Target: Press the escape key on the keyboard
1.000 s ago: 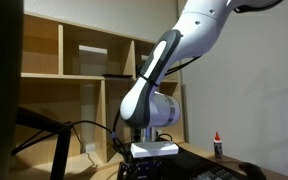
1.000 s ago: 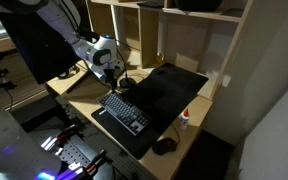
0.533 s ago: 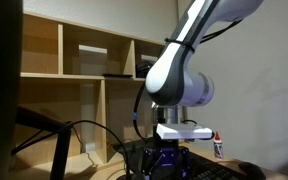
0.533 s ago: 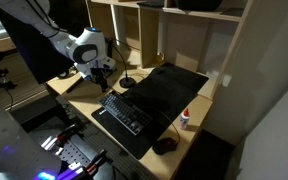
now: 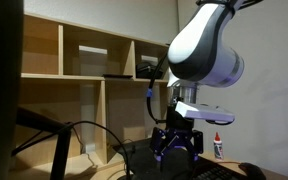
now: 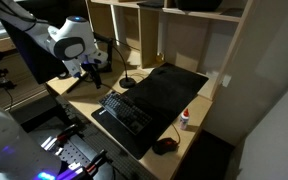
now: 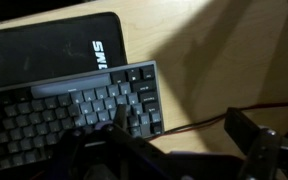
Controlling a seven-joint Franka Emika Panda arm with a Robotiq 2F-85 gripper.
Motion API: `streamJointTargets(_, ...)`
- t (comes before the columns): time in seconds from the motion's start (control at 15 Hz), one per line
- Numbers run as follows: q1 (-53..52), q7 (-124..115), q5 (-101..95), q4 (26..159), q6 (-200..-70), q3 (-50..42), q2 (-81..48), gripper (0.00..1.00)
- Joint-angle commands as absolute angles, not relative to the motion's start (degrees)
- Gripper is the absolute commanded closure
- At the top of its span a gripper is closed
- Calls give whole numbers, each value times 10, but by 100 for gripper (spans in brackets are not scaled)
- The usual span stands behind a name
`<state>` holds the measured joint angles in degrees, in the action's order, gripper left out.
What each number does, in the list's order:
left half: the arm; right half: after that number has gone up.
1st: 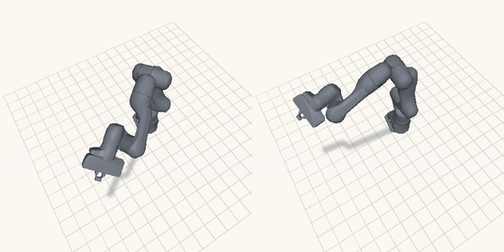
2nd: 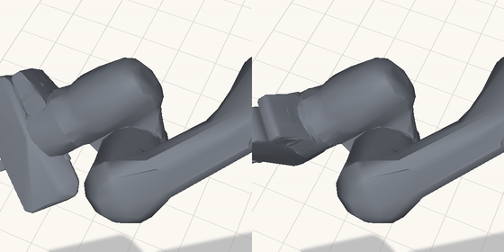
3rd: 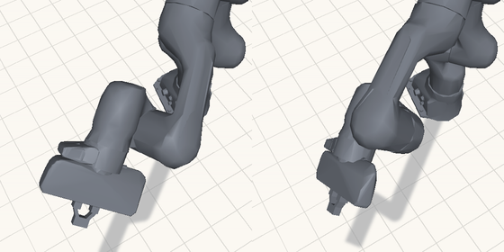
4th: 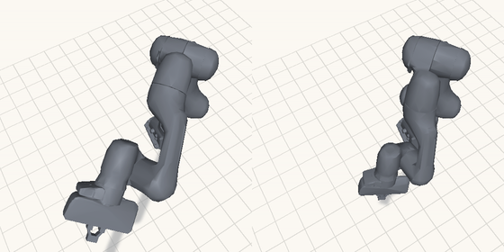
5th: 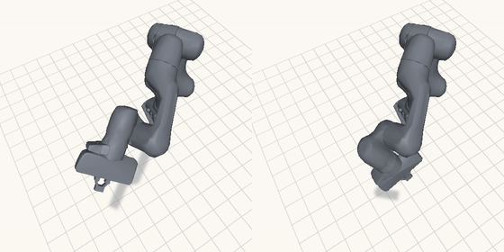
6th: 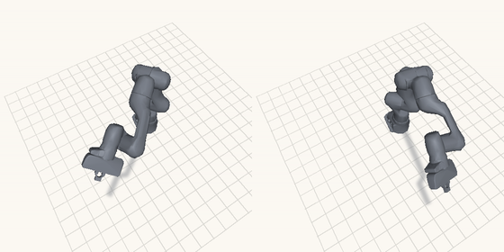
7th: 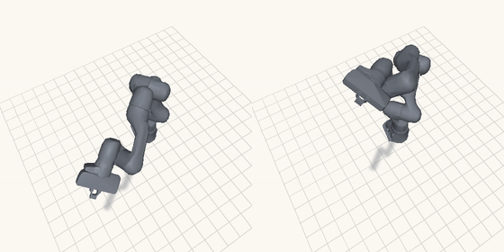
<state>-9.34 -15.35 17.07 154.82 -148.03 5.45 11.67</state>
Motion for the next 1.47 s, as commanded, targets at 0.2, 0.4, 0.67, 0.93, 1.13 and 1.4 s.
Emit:
streamJointTargets(0.2, -89, -152, 181, 1542, -1458, 60, 112, 0)
streamJointTargets(0.4, -91, -150, 193, 1541, -1458, 59, 112, 0)
streamJointTargets(0.67, -97, -154, 208, 1513, -1497, 66, 62, 0)
streamJointTargets(0.93, -85, -179, 180, 1406, -1504, 59, -90, 0)
streamJointTargets(1.13, -90, -207, 159, 1350, -1544, 57, -157, 0)
streamJointTargets(1.4, -92, -214, 160, 1343, -1526, 57, -168, 0)
